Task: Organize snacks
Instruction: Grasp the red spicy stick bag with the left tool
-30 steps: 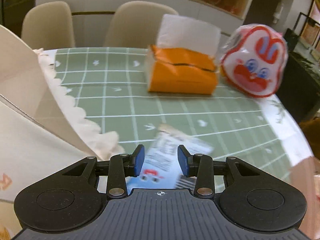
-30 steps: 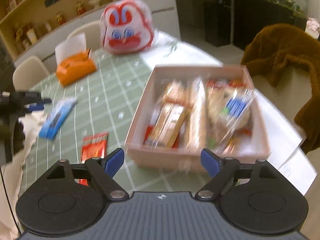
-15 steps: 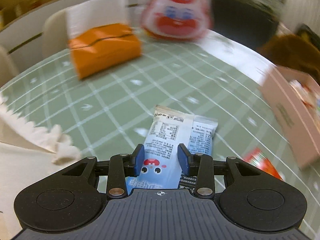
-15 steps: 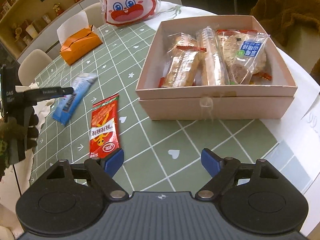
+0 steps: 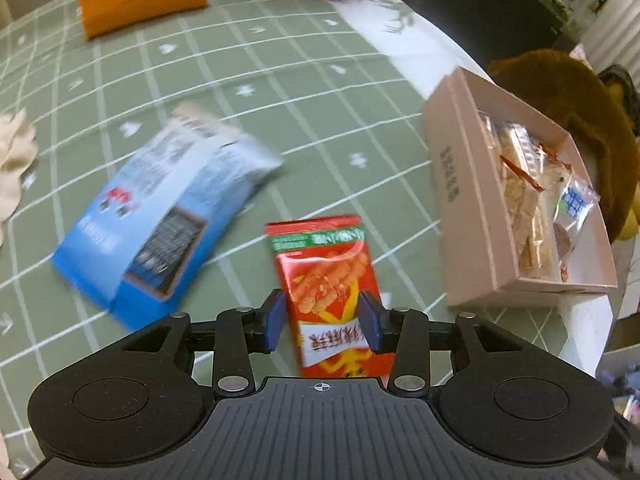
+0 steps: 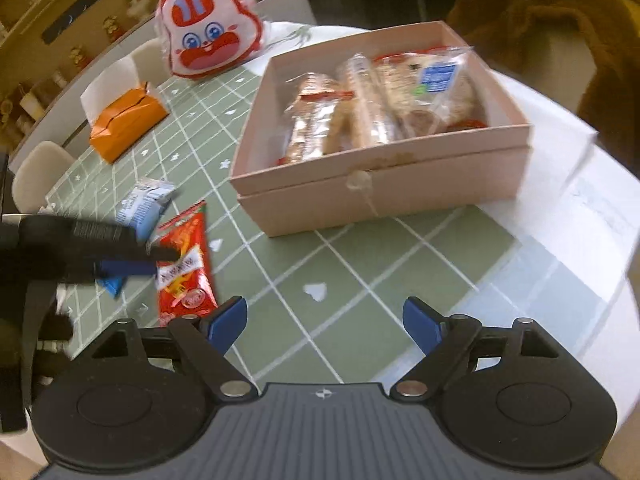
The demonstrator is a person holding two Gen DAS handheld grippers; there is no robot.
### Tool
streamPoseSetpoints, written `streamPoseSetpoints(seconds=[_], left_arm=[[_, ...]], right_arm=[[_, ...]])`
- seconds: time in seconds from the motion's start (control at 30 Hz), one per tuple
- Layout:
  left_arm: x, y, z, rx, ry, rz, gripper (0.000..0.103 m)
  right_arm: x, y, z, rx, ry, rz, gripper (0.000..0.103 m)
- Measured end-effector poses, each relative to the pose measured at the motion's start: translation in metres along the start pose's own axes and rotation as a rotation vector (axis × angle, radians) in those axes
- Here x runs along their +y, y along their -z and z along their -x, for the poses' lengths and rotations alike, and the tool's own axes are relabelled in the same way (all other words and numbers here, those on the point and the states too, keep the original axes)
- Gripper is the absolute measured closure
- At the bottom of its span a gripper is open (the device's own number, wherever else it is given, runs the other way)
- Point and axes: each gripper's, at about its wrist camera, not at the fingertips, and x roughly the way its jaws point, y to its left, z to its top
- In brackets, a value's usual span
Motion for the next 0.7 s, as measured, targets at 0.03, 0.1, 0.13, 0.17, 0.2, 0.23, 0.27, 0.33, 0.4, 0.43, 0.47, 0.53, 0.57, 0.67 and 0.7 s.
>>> streamPoseSetpoints(seconds=[0.03, 0.1, 0.13, 0.17, 0.2, 0.23, 0.27, 0.33, 0.4, 0.43, 0.47, 0.53, 0.57, 0.67, 0.7], left_arm=[[-0.010, 0.001, -0.005, 0.010, -0.019, -0.042, 0.057], [-0.029, 0.006, -0.007, -0.016, -0.063, -0.141, 0.055], [-0.037, 0.010, -0.007, -0.037, -0.072, -0.179, 0.055], [-0.041, 0.014, -0.007, -0.054, -0.080, -0.203, 0.054], [-0.045, 0.015, -0.008, -0.064, -0.087, -0.215, 0.054], [-0.045, 0.018, -0.007, -0.072, -0.089, -0.223, 0.054], [-0.046, 0.020, -0.006, -0.075, -0.087, -0.227, 0.054], [-0.048, 0.025, -0.005, -0.067, -0.080, -0.228, 0.054], [-0.050, 0.027, -0.005, -0.049, -0.071, -0.233, 0.054], [-0.049, 0.028, -0.004, -0.041, -0.063, -0.235, 0.055], [-0.049, 0.029, -0.003, -0.030, -0.049, -0.234, 0.055], [-0.050, 0.029, 0.001, -0.018, -0.014, -0.220, 0.055], [-0.052, 0.031, 0.005, -0.029, -0.003, -0.217, 0.055], [-0.065, 0.039, 0.010, -0.043, 0.000, -0.267, 0.055], [-0.070, 0.043, 0.007, -0.030, -0.006, -0.290, 0.054]], right_arm=[[-0.002, 0.003, 0.002, -0.004, 0.018, 0.006, 0.016], [-0.005, 0.011, 0.005, -0.005, 0.044, 0.005, 0.016], [-0.007, 0.014, 0.006, -0.004, 0.051, 0.001, 0.016], [-0.008, 0.018, 0.006, -0.001, 0.055, -0.006, 0.016], [-0.009, 0.021, 0.006, 0.003, 0.059, -0.014, 0.016], [-0.009, 0.025, 0.007, 0.008, 0.062, -0.017, 0.016], [-0.009, 0.029, 0.008, 0.010, 0.067, -0.013, 0.016], [-0.005, 0.035, 0.013, -0.002, 0.085, 0.011, 0.016], [-0.001, 0.040, 0.018, -0.019, 0.107, 0.043, 0.016], [0.000, 0.042, 0.020, -0.027, 0.120, 0.058, 0.016], [0.001, 0.044, 0.022, -0.033, 0.129, 0.067, 0.016], [0.000, 0.047, 0.026, -0.036, 0.137, 0.065, 0.016], [-0.001, 0.049, 0.027, -0.035, 0.136, 0.059, 0.016], [-0.005, 0.056, 0.029, -0.027, 0.137, 0.043, 0.016], [-0.007, 0.059, 0.029, -0.025, 0.140, 0.041, 0.016]])
